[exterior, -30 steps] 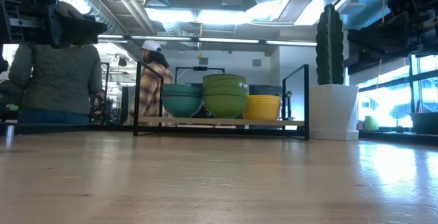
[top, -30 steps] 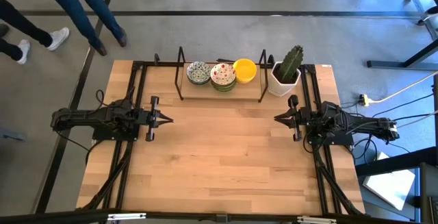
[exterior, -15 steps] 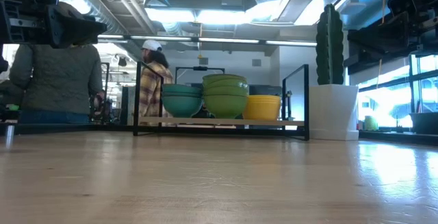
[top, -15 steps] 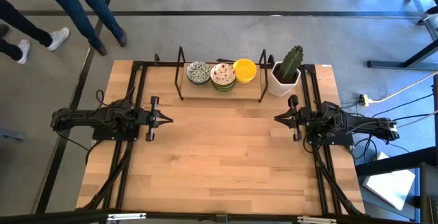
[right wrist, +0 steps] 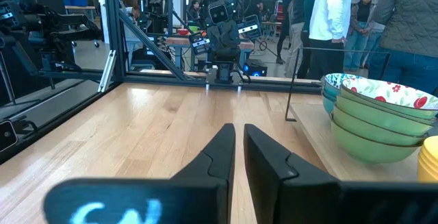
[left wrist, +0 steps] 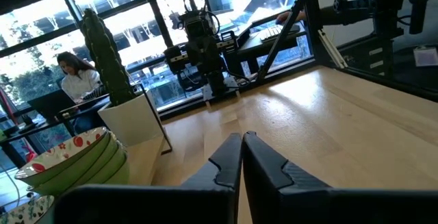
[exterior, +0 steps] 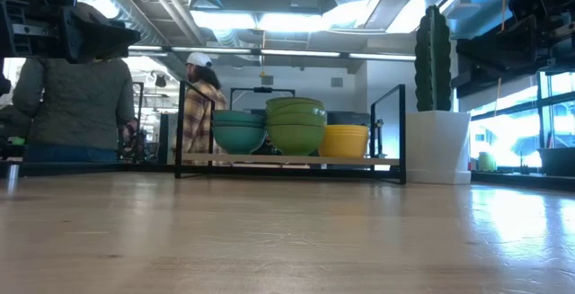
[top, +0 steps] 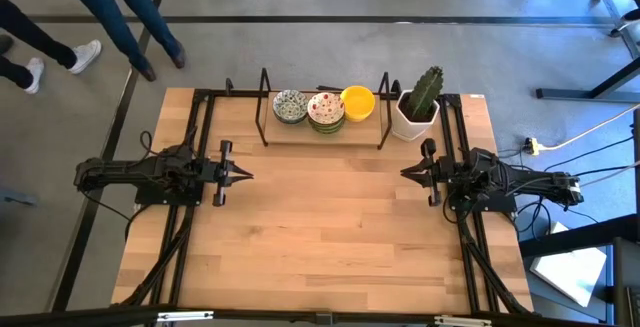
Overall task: Pick & Place Mini bowls
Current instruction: Return to Home Position
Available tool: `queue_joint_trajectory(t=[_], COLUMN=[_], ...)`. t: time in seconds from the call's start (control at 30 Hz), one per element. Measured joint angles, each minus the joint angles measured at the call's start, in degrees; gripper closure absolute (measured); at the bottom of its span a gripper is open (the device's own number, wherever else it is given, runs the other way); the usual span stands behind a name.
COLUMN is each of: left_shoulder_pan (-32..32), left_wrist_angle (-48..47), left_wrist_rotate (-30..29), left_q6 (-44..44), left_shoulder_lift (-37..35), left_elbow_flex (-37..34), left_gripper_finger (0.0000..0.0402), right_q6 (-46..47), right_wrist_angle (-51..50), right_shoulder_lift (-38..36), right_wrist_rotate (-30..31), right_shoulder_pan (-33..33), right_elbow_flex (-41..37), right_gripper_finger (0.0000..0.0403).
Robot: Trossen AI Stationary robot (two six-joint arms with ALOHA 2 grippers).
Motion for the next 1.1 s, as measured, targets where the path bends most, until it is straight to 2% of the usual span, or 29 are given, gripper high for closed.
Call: queue_joint_trajectory(t=[1.1], left_shoulder_pan=[0.00], left_wrist_angle=[0.00], left_wrist_rotate=[0.01], left_q6=[0.00], left_shoulder_lift=[0.00], left_elbow_flex=[0.00], left_gripper_finger=[0.0389], right_q6=[0.00], right_wrist_angle=[-0.02], right_shoulder_lift=[0.01], right_wrist_rotate=[-0.01], right_shoulder_pan=[0.00], right_elbow_flex=[0.01], right_gripper_finger=[0.0368])
